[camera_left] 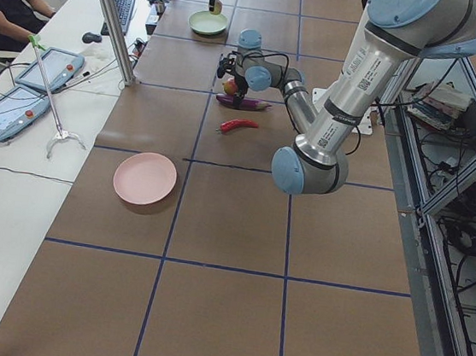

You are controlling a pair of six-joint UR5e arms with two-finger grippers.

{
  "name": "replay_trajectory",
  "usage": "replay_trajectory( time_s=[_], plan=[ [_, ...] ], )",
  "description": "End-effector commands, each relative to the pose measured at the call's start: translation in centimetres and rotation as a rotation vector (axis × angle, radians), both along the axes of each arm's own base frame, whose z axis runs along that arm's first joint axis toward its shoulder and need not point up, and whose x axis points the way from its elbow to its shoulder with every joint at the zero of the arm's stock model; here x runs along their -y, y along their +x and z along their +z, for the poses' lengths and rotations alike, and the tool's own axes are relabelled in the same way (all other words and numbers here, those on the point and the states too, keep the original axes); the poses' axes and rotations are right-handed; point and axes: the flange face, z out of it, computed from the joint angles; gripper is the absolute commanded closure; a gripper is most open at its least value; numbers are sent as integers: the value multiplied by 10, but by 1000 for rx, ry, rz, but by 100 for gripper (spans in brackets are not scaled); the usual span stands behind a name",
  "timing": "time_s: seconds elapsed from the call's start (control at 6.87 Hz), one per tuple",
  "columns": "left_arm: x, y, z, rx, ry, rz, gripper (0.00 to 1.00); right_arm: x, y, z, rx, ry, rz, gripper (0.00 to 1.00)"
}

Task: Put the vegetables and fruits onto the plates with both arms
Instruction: 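Carry peach to green plate with right gripper while left reaches eggplant, then grasp purple eggplant with left gripper while right lowers peach onto plate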

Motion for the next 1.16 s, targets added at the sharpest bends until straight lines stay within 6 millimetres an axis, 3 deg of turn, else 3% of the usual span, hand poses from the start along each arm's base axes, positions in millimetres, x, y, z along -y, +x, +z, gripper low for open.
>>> replay_trajectory(
  time_s=[0.0, 0.29, 0.58, 0.73, 0.87, 1.02],
  plan=[
    [5, 56, 4, 2, 23, -65, 1, 27, 23, 52, -38, -40, -20, 100],
    [11, 86, 1, 8, 11, -73, 3, 29, 24, 88, -57, -72, -17, 100],
    [-4, 98, 0, 8, 8, -49, 5, 29, 22, 88, -58, -73, -20, 99],
    [-9, 101, 2, 9, -1, -47, 15, 29, 22, 90, -59, -75, -20, 93],
    [-12, 103, 5, 13, -3, -42, 38, 27, 19, 95, -62, -85, -25, 61],
    [-12, 103, 4, 11, -7, -46, 67, 26, 18, 98, -63, -91, -27, 38]
  ],
)
